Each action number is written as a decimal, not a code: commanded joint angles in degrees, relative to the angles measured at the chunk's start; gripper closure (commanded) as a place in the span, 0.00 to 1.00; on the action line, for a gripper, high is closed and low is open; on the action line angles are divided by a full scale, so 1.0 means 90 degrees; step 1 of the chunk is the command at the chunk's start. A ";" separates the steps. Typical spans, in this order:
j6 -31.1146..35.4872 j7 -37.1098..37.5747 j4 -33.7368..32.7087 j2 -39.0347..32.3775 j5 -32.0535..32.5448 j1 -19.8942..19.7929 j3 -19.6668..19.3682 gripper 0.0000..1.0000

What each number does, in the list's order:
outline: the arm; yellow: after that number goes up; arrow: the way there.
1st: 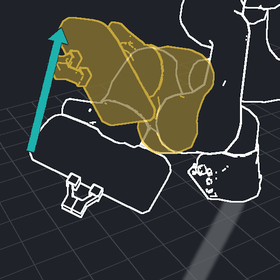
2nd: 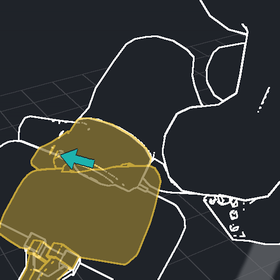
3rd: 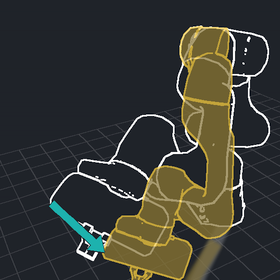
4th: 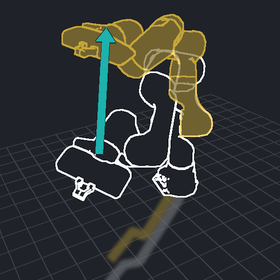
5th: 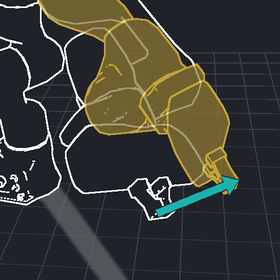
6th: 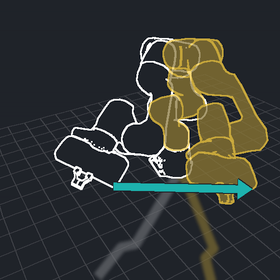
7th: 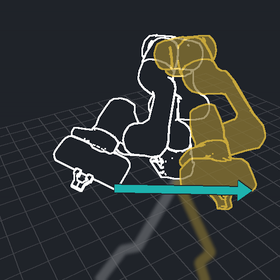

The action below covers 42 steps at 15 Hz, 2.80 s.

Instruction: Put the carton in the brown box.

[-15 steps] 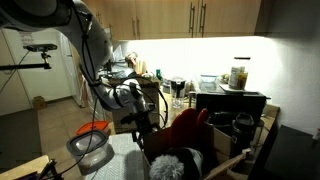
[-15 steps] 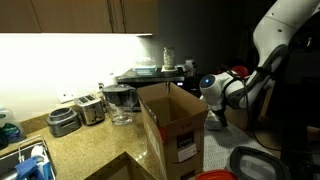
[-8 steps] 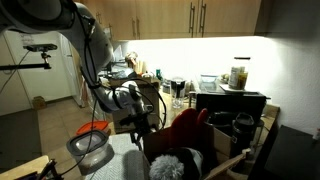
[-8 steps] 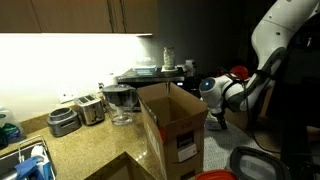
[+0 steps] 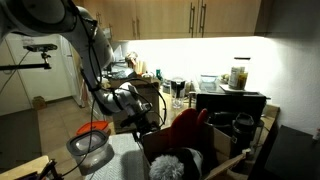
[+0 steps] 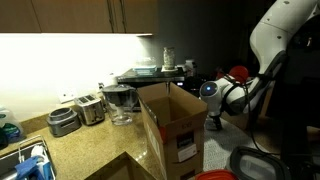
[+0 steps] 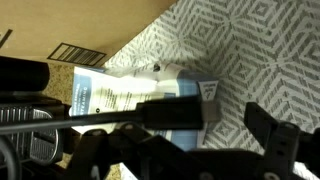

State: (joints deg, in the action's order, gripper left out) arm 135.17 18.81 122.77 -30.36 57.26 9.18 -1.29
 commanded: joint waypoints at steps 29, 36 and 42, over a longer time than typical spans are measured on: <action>0.0734 0.1267 0.0128 -0.0281 0.0192 -0.0230 -0.0271 0.53; 0.0683 0.1434 0.0146 -0.0268 0.0136 -0.0197 -0.0251 0.80; 0.0662 0.1432 0.0216 -0.0210 0.0026 -0.0181 -0.0189 0.85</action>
State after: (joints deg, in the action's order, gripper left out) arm 140.48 30.84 122.38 -33.78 58.88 7.67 -3.73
